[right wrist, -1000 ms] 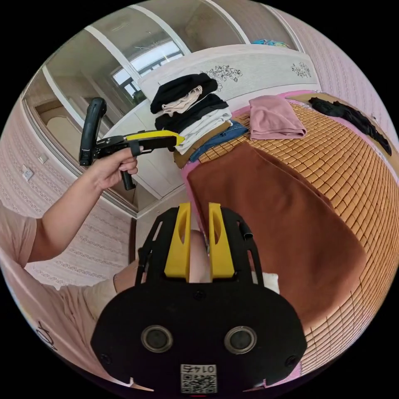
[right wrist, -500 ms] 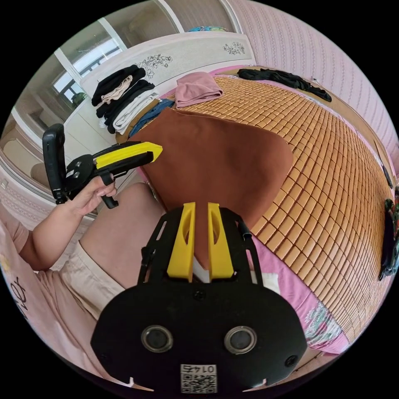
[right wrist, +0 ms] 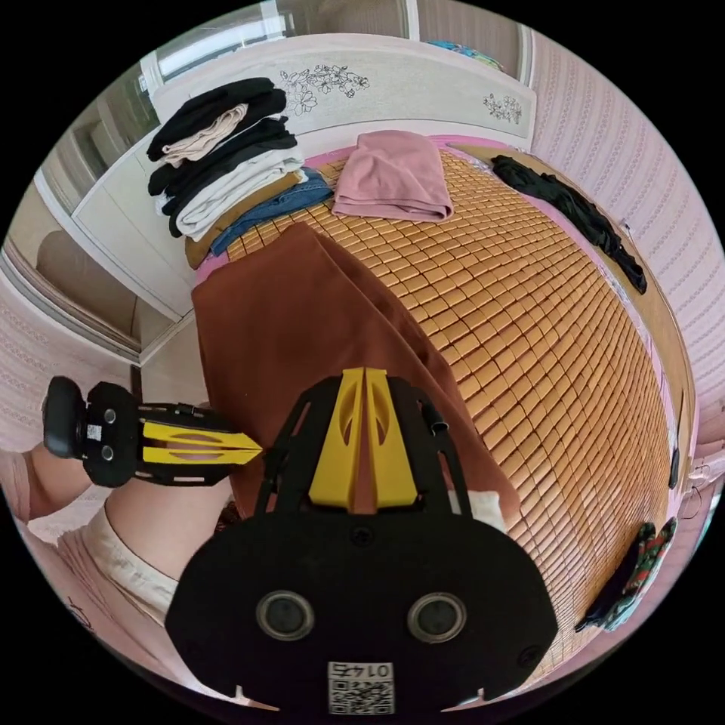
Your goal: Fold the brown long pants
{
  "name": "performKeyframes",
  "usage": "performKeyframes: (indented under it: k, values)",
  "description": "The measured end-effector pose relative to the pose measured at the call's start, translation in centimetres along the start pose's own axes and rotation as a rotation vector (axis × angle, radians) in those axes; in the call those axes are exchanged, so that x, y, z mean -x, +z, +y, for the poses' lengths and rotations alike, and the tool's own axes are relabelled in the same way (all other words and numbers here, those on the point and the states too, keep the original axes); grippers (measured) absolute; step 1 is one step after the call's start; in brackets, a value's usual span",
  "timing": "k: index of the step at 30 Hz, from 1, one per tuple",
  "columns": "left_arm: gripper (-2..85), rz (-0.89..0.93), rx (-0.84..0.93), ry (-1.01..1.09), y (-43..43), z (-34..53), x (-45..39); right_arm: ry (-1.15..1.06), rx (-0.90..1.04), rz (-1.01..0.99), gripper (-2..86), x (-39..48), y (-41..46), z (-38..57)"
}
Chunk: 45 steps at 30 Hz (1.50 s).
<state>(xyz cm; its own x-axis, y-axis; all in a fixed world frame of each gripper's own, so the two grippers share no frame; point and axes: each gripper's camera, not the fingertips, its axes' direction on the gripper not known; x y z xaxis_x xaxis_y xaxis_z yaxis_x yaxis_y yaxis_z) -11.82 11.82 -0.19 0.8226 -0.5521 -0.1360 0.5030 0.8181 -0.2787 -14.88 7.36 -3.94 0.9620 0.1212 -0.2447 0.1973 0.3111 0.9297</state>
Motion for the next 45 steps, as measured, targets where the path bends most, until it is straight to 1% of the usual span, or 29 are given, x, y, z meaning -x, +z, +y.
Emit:
performKeyframes:
  k: [1,2,4,5,7,8,10,12,13,14,15,18,20,21,22,23,25,27,29,30,31,32,34,37,39,41,42,43,45]
  values:
    - [-1.0,0.009,0.038,0.009,0.4,-0.6,0.2,-0.021,0.107,0.025,-0.5,-0.1,2.0,-1.4]
    - [-1.0,0.015,0.054,0.025,0.7,-0.9,0.3,-0.039,0.148,0.028,-0.5,-0.1,3.1,-1.8]
    - [-1.0,0.007,0.047,0.1,1.3,-1.5,0.4,-0.011,0.15,-0.01,-0.5,-1.1,3.9,-2.8]
    - [-1.0,0.011,0.044,0.106,1.3,-1.5,0.4,-0.002,0.165,-0.026,-0.5,-1.4,3.8,-3.2]
    - [-1.0,0.03,0.057,0.105,1.1,-2.1,0.8,-0.008,0.277,-0.073,-0.5,-2.1,3.3,-5.0]
    - [-1.0,0.024,0.061,0.115,0.9,-2.2,0.8,-0.015,0.281,-0.071,-0.5,-2.2,2.9,-5.4]
    - [-1.0,-0.051,0.088,0.203,0.0,-2.4,-0.2,0.009,0.177,0.014,-0.4,-2.7,1.0,-5.9]
    - [-1.0,-0.063,0.112,0.232,-0.3,-2.3,-0.3,0.02,0.208,0.06,-0.5,-3.1,2.1,-6.2]
    - [-1.0,-0.049,0.106,0.221,0.1,-2.1,-0.1,0.021,0.25,0.056,-0.4,-3.5,3.7,-6.1]
    - [-1.0,-0.041,0.1,0.211,0.4,-1.9,0.1,0.025,0.25,0.052,-0.4,-3.7,4.3,-5.9]
    - [-1.0,-0.027,0.071,0.192,0.9,-1.7,0.5,0.058,0.194,0.042,-0.4,-4.2,4.1,-5.7]
    - [-1.0,0.013,0.056,0.176,0.8,-1.7,1.4,0.117,0.174,-0.045,-0.4,-6.0,3.9,-5.0]
    - [-1.0,-0.023,0.064,0.245,0.1,-2.0,0.7,0.13,0.095,-0.115,-0.4,-7.4,2.6,-3.3]
    - [-1.0,-0.063,0.055,0.307,-0.7,-1.9,0.0,0.174,-0.016,-0.14,-0.3,-8.6,0.9,-1.1]
    - [-0.9,-0.092,0.014,0.342,-2.0,-1.8,-0.7,0.215,-0.13,-0.166,-0.2,-9.7,-0.9,1.7]
    - [-0.9,-0.096,-0.016,0.351,-2.7,-1.6,-1.0,0.233,-0.18,-0.176,-0.2,-10.3,-1.7,3.3]
    - [-0.8,-0.025,-0.163,0.343,-5.0,-1.2,-2.2,0.318,-0.304,-0.162,0.3,-12.3,-3.4,10.2]
    - [-0.4,0.061,-0.227,0.332,-5.3,-1.3,-3.7,0.395,-0.323,-0.118,1.0,-13.7,-3.3,14.9]
    - [0.2,0.148,-0.174,0.317,-4.1,-2.1,-5.8,0.433,-0.292,-0.097,2.2,-15.0,-2.6,18.7]
    - [1.2,0.223,-0.134,0.32,-3.2,-2.7,-7.4,0.448,-0.254,-0.098,3.3,-15.8,-1.9,20.7]
    - [2.7,0.267,-0.135,0.322,-2.5,-3.1,-9.1,0.484,-0.219,-0.113,6.2,-16.7,-1.3,22.2]
    - [3.8,0.273,-0.138,0.331,-2.2,-3.2,-9.9,0.499,-0.211,-0.131,7.7,-17.1,-1.0,22.7]
    - [9.4,0.209,-0.157,0.322,-1.5,-3.8,-12.5,0.524,-0.221,-0.201,10.8,-18.2,-0.1,24.1]
    - [16.2,0.187,-0.156,0.307,-0.6,-4.5,-14.2,0.543,-0.24,-0.262,13.4,-19.1,1.5,24.0]
    - [16.4,0.127,-0.136,0.306,0.4,-4.7,-14.8,0.541,-0.242,-0.317,13.9,-19.7,2.9,23.3]
    - [15.7,0.065,-0.079,0.311,2.2,-4.8,-15.2,0.549,-0.237,-0.341,13.9,-20.3,4.4,22.6]
    - [14.9,0.027,-0.014,0.319,3.7,-4.9,-15.4,0.568,-0.221,-0.359,13.4,-20.8,5.5,22.4]
    - [12.7,-0.046,0.008,0.347,4.6,-4.8,-15.8,0.589,-0.19,-0.417,12.0,-21.5,6.7,22.3]
    - [10.9,-0.117,0.007,0.418,5.1,-4.7,-16.5,0.621,-0.189,-0.503,8.9,-22.7,8.1,22.9]
